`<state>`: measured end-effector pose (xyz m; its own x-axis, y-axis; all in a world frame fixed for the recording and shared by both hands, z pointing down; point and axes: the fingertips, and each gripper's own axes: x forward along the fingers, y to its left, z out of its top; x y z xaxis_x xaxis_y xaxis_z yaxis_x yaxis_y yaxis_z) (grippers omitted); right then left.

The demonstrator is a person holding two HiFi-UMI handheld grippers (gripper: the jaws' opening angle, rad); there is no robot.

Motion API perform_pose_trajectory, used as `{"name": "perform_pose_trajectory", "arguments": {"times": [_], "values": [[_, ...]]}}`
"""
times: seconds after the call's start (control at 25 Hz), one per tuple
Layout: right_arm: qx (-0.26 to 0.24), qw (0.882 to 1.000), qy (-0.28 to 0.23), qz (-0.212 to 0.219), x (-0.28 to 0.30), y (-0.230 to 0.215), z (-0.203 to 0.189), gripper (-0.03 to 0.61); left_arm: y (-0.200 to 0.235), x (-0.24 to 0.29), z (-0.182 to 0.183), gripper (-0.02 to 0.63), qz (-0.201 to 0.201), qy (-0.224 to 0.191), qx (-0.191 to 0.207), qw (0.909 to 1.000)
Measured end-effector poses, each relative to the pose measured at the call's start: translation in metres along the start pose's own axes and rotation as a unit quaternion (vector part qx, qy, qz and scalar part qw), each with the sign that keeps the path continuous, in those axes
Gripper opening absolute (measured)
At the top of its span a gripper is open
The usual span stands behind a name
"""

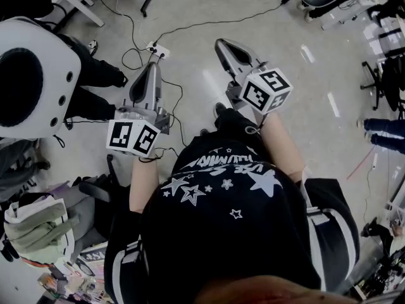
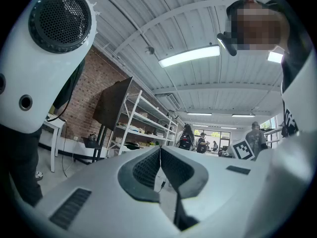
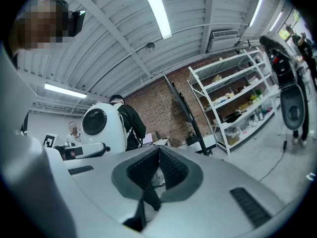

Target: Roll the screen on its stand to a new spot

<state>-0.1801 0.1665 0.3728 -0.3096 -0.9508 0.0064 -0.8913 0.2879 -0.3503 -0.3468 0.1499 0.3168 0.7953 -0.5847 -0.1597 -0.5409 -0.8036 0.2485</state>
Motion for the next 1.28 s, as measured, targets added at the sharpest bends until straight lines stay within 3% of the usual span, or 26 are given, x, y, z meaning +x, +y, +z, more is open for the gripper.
{"name": "perform_pose_trajectory", "arguments": {"times": [0.4,0.8,1.04,1.28], "values": [[0.010,1.000,0.001,0.009,0.039,-0.052,0.002,0.006,0.020,0.040,-0.004,0.011,0.030,-0.005,0.005,0.9995],[0.001,0.999,0.001,0.046,0.109,-0.136,0.045,0.006,0.048,0.142,-0.008,0.012,0.051,0.006,0.022,0.9984],[0.014,0.998,0.006,0.057,0.133,-0.202,0.073,0.006,0.047,0.211,-0.009,0.012,0.070,-0.009,0.025,0.9972],[0.022,0.995,0.017,0.095,0.165,-0.240,0.090,0.006,0.062,0.259,-0.012,0.012,0.102,-0.010,0.038,0.9940]]}}
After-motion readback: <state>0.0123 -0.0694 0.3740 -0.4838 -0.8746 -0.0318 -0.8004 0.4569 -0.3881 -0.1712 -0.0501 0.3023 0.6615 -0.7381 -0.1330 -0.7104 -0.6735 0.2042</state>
